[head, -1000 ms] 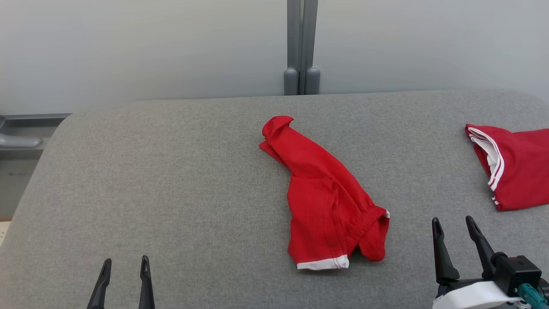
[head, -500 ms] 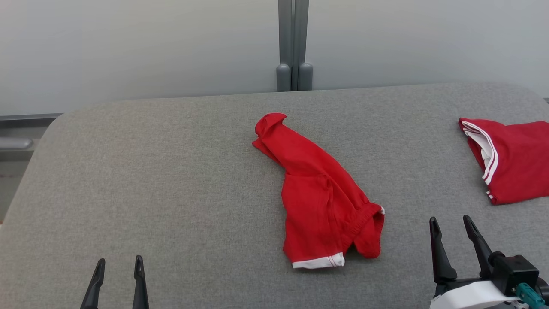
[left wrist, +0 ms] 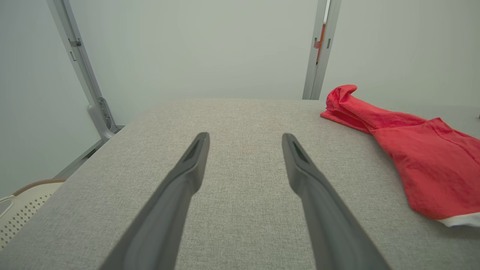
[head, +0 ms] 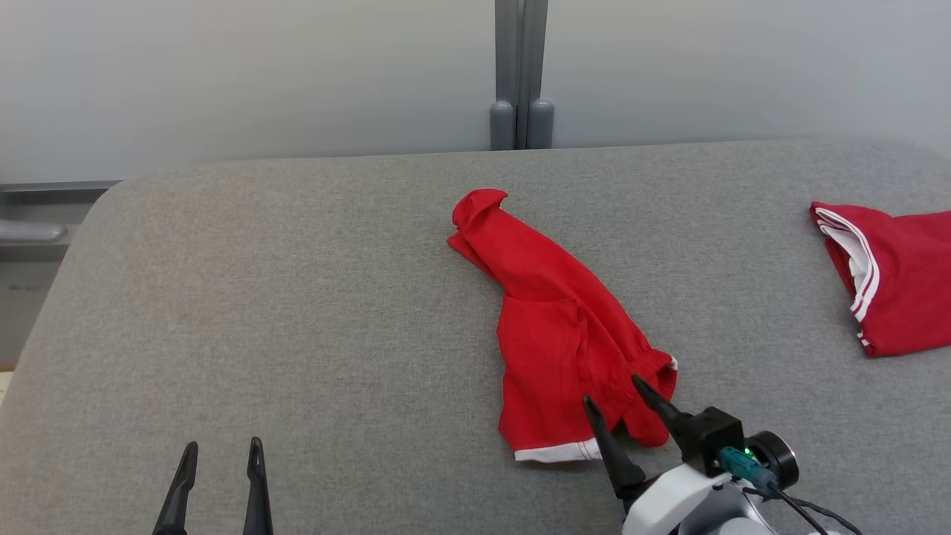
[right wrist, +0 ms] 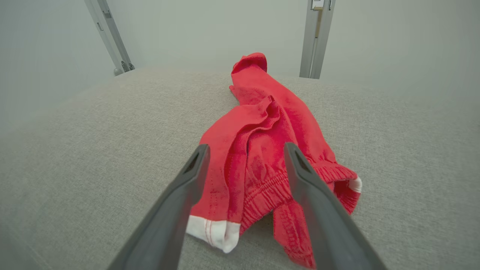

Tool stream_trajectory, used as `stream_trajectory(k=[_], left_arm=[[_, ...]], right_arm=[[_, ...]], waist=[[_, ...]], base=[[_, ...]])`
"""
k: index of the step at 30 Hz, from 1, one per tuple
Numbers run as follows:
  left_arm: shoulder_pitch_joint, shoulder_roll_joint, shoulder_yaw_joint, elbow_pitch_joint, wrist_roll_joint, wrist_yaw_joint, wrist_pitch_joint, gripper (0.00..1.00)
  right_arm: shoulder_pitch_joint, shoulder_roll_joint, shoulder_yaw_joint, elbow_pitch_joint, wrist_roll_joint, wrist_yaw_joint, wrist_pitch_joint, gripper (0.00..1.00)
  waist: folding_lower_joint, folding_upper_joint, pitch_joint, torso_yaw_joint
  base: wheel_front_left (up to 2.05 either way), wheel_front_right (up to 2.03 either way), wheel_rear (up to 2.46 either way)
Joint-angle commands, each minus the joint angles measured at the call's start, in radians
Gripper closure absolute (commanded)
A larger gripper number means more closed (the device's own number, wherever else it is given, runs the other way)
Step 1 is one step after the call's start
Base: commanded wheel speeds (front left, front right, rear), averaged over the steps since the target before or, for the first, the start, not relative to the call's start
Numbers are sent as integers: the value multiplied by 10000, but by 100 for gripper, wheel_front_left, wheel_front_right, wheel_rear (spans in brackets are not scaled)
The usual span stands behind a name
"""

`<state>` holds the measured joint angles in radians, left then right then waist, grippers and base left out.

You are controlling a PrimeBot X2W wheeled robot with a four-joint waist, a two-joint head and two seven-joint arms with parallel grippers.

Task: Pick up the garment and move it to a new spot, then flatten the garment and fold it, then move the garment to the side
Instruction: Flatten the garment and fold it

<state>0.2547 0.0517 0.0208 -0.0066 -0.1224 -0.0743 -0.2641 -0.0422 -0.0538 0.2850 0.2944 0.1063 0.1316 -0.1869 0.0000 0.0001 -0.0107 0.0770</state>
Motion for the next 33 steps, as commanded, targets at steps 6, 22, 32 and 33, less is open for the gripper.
stream_trajectory(k=[6, 22, 32, 33], left_arm=[[-256, -4, -72, 90, -114, 27, 0, 0], [-367, -5, -190, 106, -275, 96, 0, 0], [-443, -5, -247, 212, -331, 136, 0, 0], [-449, -5, -267, 231, -329, 134, 0, 0]], right_arm=[[-590, -9, 673, 1047, 117, -18, 650, 0], [-1068, 19, 1337, 1994, 496, -18, 1031, 100], [-2812, 24, 2652, 369, 2741, -17, 2219, 100], [-3101, 24, 2760, 98, 3024, -17, 2442, 100]], waist=[[0, -1, 100, 318], [0, -1, 288, 463], [0, -1, 67, 519], [0, -1, 19, 533]], base=[[0, 0, 0], [0, 0, 0], [0, 0, 0], [0, 0, 0]])
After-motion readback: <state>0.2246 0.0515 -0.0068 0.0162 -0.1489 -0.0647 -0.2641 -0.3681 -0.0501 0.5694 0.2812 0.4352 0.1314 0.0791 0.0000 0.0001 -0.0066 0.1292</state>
